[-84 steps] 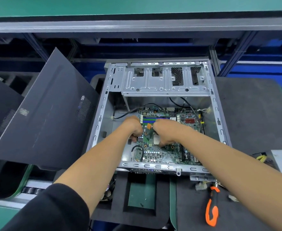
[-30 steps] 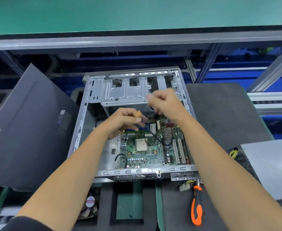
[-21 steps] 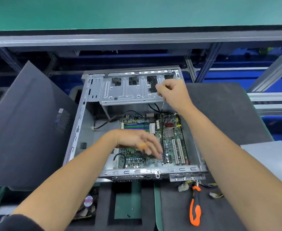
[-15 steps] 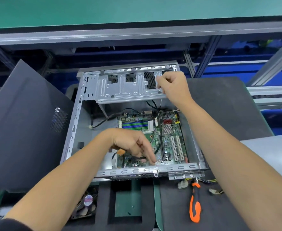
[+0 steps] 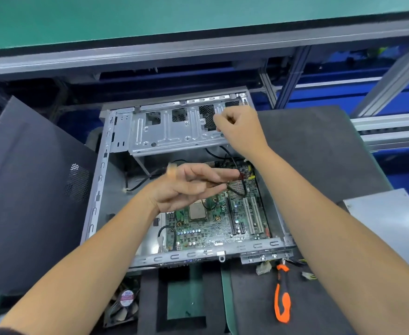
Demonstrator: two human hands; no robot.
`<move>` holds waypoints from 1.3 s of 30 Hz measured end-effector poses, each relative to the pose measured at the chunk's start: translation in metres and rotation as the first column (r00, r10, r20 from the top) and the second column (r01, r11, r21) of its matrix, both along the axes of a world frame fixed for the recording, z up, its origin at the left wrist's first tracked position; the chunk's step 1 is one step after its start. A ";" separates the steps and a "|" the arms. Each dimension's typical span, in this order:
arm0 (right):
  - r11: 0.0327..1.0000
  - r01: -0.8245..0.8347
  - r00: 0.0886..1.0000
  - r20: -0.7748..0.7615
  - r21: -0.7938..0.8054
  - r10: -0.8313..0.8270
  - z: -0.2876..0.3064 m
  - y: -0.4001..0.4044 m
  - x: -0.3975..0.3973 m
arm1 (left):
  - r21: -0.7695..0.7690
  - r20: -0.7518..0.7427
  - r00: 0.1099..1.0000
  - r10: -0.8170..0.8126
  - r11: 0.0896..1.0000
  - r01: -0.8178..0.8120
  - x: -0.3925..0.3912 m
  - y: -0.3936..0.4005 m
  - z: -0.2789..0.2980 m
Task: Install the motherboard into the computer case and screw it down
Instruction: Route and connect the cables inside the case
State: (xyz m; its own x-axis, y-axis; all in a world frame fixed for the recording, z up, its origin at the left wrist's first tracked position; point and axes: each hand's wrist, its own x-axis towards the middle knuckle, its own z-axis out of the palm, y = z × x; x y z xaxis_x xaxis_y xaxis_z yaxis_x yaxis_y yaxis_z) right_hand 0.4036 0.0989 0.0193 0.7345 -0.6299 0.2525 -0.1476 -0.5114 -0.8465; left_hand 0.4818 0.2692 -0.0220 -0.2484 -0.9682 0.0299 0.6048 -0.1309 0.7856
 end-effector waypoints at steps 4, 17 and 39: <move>0.998 0.066 0.996 0.059 0.007 -0.066 0.001 -0.001 0.000 | 0.174 0.299 0.941 0.159 0.960 -0.218 -0.007 -0.005 -0.003; 0.962 0.178 0.960 0.180 0.205 -0.216 0.000 -0.010 0.001 | -0.019 0.995 -0.100 -0.008 0.963 -0.267 -0.016 -0.043 -0.020; 0.918 0.135 0.958 0.188 0.372 -0.217 -0.002 -0.018 0.004 | 0.083 0.995 -0.068 -0.079 0.995 0.058 -0.036 -0.088 -0.027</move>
